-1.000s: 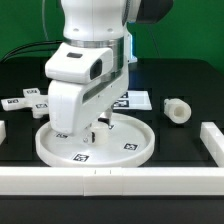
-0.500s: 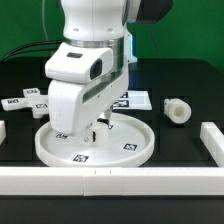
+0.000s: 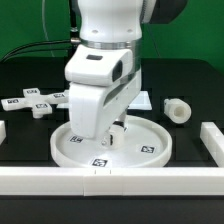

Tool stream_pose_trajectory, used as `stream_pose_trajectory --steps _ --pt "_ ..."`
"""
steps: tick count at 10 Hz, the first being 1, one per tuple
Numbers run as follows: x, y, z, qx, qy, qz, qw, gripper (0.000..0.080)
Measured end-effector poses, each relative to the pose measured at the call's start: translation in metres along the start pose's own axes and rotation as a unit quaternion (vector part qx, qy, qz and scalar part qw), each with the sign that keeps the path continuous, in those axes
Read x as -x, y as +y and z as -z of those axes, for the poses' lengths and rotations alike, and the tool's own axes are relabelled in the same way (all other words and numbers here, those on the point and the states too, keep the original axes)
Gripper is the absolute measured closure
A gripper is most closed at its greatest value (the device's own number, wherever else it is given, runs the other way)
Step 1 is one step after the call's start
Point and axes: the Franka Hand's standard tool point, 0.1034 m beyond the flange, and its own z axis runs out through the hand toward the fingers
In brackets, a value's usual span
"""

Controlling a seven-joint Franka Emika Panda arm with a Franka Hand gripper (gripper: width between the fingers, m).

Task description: Assemble round table

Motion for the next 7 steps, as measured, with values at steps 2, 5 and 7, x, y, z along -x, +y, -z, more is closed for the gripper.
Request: stream_pose_trajectory --steps 2,5,7 --pt "-0.016 0.0 0.0 0.0 0.005 0.009 1.0 0.0392" --pt "-0.033 -0.007 0.0 -0.002 0.005 0.002 1.0 0.0392" --pt "-0.043 -0.011 0.0 -0.009 0.003 -0.001 1.0 0.0392"
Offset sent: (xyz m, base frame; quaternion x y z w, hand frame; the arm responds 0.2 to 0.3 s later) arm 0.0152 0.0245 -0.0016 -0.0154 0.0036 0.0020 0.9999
